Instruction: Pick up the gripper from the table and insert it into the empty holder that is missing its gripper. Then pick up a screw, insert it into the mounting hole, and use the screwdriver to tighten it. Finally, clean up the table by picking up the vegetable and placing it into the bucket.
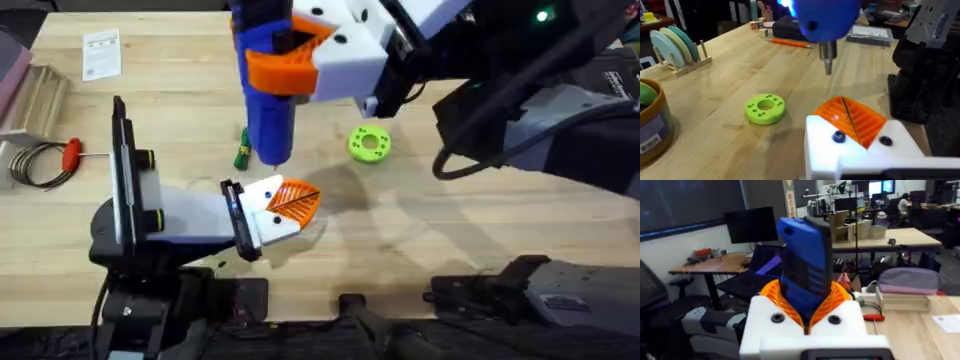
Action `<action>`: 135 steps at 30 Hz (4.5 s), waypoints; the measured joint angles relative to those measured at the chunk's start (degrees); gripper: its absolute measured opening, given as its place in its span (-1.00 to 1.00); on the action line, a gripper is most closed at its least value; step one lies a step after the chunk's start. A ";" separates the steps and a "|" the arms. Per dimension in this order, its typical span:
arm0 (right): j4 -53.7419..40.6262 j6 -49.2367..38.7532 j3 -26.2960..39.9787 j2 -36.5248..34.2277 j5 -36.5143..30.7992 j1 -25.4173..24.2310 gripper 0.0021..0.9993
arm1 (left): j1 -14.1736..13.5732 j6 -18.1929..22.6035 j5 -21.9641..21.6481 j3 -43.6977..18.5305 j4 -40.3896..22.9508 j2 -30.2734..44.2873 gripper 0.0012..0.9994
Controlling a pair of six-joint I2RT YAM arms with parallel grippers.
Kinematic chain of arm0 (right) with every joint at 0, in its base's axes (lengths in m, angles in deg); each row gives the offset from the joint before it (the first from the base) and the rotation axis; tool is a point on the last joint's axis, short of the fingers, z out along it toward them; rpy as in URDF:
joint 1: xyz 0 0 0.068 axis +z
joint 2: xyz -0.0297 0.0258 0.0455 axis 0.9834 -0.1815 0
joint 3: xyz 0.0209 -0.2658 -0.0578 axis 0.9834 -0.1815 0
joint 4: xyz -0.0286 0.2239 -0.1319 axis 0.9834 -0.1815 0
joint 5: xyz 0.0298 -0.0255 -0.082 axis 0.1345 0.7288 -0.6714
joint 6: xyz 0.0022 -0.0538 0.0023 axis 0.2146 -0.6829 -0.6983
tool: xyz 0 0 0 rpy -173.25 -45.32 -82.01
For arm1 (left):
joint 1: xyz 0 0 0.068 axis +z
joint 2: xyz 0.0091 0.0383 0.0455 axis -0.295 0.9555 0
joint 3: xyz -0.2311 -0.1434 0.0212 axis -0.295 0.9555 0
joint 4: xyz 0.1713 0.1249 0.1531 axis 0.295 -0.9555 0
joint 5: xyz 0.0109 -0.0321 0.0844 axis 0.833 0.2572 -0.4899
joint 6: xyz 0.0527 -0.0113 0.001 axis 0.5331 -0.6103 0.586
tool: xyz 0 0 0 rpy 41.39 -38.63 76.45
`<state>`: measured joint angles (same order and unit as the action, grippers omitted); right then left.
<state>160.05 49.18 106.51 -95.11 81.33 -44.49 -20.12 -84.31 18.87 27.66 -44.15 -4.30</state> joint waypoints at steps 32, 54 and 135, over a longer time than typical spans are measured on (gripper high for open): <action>-1.68 -13.03 0.00 -0.02 5.77 5.06 -0.96 | 0.00 0.01 0.00 0.00 0.00 0.00 -0.98; -5.55 -14.59 0.00 -0.02 5.38 6.07 -0.96 | 0.00 0.00 0.00 0.00 0.00 0.00 -0.98; -6.00 -14.50 0.00 -1.94 5.42 6.09 -0.96 | 0.00 0.00 0.04 0.00 0.00 -0.02 -0.98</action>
<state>154.05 34.67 106.51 -97.05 86.75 -38.40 -20.12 -84.30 18.91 27.66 -44.15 -4.32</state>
